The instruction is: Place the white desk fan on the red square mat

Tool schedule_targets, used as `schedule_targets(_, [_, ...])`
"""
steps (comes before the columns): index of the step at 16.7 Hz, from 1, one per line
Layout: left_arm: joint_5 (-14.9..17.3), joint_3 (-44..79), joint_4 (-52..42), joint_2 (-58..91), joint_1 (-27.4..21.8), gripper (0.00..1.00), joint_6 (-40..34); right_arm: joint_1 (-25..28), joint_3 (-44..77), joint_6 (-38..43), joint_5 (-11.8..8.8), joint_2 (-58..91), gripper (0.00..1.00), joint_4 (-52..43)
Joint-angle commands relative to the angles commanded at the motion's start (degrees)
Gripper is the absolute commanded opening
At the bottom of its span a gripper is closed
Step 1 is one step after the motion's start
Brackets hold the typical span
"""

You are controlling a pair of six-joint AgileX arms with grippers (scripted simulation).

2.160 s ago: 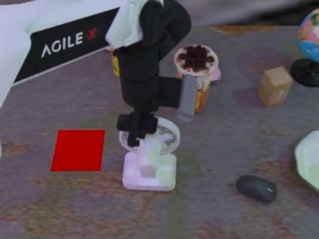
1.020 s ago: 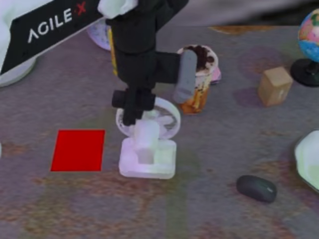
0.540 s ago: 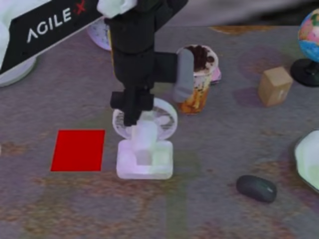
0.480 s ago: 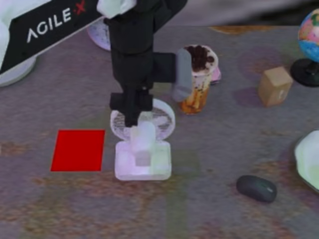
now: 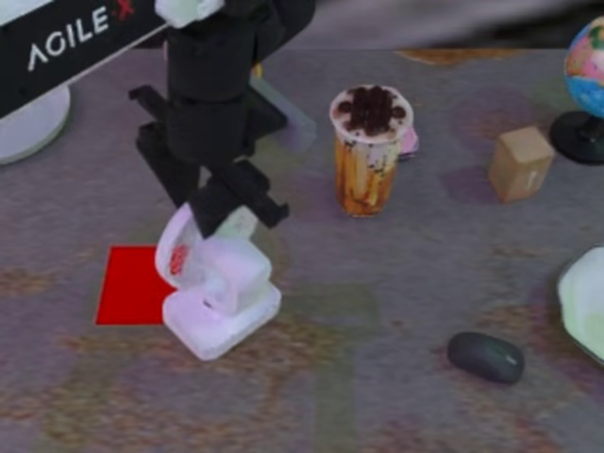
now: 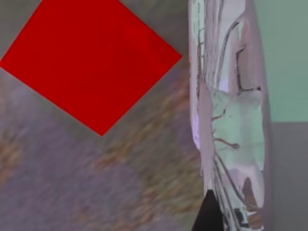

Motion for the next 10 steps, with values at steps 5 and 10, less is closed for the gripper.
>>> schedule_targets(5, [-0.88, -2.03, -1.40, -2.02, 3.62, 0.00, -39.02, 0.00, 0.00, 0.00, 0.00, 0.00, 1.00, 0.00])
schedule_targets(10, [0.25, -5.12, 0.33, -4.92, 7.64, 0.00, -78.18, 0.00, 0.00, 0.00, 0.00, 0.00, 1.00, 0.00])
